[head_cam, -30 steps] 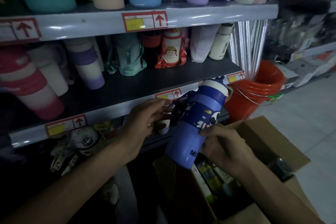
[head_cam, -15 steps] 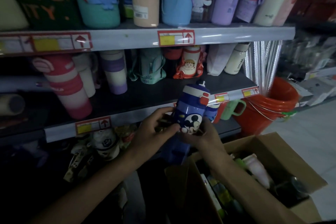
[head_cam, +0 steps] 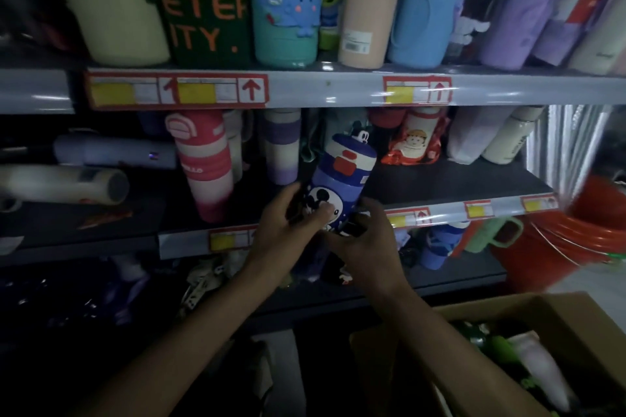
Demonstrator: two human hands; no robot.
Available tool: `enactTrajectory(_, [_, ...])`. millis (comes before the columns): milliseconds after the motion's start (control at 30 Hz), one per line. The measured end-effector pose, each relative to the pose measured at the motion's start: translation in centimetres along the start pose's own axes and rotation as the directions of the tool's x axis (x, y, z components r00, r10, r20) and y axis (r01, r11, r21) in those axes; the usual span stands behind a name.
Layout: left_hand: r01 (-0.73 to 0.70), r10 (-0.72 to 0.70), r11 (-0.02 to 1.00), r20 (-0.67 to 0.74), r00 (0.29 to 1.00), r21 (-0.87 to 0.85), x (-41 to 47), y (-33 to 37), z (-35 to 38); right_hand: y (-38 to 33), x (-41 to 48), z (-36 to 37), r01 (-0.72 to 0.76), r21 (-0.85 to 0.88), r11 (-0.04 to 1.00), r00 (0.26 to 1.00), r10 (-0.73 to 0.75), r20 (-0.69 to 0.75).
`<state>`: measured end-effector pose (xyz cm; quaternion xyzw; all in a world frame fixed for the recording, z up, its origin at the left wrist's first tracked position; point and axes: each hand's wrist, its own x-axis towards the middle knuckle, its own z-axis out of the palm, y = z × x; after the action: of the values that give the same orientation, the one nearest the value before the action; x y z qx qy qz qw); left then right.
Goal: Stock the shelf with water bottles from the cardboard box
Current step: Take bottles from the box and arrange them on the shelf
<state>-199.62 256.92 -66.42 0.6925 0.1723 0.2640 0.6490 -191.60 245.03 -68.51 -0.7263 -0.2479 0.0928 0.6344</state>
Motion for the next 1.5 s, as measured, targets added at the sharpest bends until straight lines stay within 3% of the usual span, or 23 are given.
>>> enactTrajectory(400, [-0.195,0.217,0.955,-0.077,0.973,0.225,3.0,-0.2,-5.4,-1.5,5.4,6.8,0.153,0.053,0.987,0.988,-0.154,0.022])
enactTrajectory(633, [-0.117,0.137,0.962,-0.063,0.989,0.247,4.0,-1.6,-6.7,-0.8,7.5,8.7,0.196,-0.035,0.980,0.981,-0.196,0.008])
enactTrajectory(1267, [0.079,-0.069,0.992,-0.096,0.993,0.102,3.5,-1.1,-8.2,-0.7,9.0,9.9,0.119,-0.272,0.955,0.988,-0.085,0.132])
enactTrajectory(1400, [0.086,-0.076,0.989,-0.087,0.993,0.119,2.0,-0.6,-8.9,-0.9,8.0,8.5,0.078,-0.362,0.929,0.988,-0.023,0.154])
enactTrajectory(1500, [0.079,-0.072,0.971,-0.038,0.997,0.226,0.6,-1.1,-9.5,-1.7,6.8,6.3,0.123,-0.506,0.854,0.974,-0.006,0.225])
